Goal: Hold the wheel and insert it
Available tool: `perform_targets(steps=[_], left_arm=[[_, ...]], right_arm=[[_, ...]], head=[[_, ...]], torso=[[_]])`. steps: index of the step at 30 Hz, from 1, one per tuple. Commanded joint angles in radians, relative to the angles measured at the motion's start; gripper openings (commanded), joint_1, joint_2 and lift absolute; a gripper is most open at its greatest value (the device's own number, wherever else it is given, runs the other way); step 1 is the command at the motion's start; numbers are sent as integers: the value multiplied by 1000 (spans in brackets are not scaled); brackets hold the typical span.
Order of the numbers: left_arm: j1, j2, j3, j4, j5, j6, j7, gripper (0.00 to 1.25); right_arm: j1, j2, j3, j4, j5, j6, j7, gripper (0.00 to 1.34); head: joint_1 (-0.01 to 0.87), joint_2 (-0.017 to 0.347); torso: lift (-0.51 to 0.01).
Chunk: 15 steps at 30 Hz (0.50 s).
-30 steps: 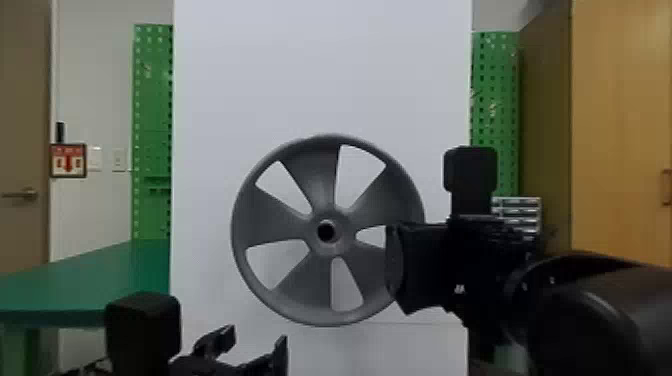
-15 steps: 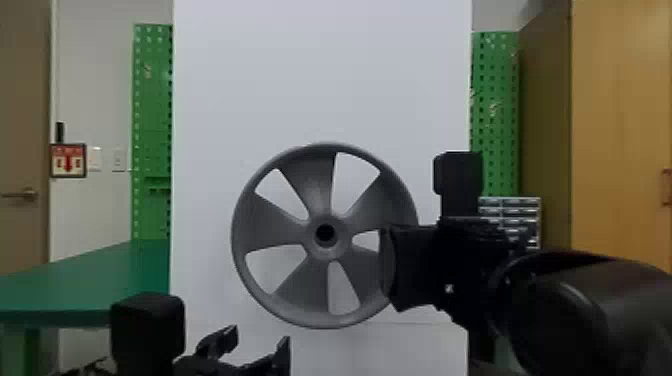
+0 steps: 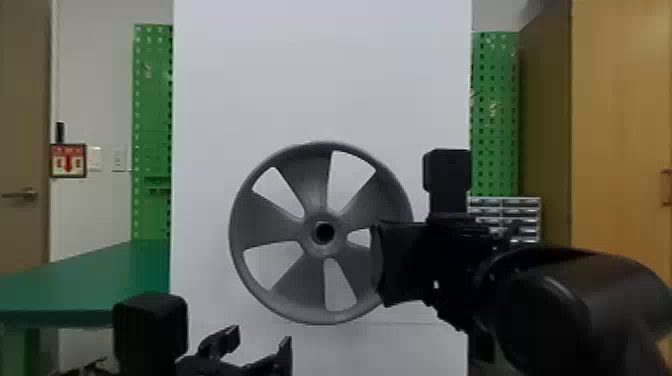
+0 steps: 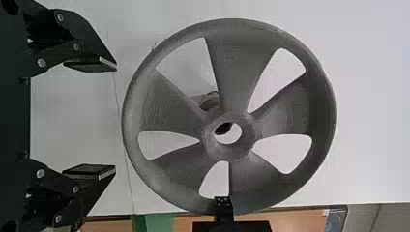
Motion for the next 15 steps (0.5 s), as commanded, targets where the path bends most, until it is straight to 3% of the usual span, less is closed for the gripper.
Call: perform_targets(steps=[1, 15], left_arm=[[0, 0, -1, 1, 0, 0, 0, 753], [-2, 0, -4, 4, 0, 0, 0, 753]], right_arm=[[-10, 1, 4, 14, -7, -7, 0, 124], [-41, 1, -10, 69, -41, -7, -9, 124]], head=[[0, 37], [0, 37]], torso=[[-486], [-486]])
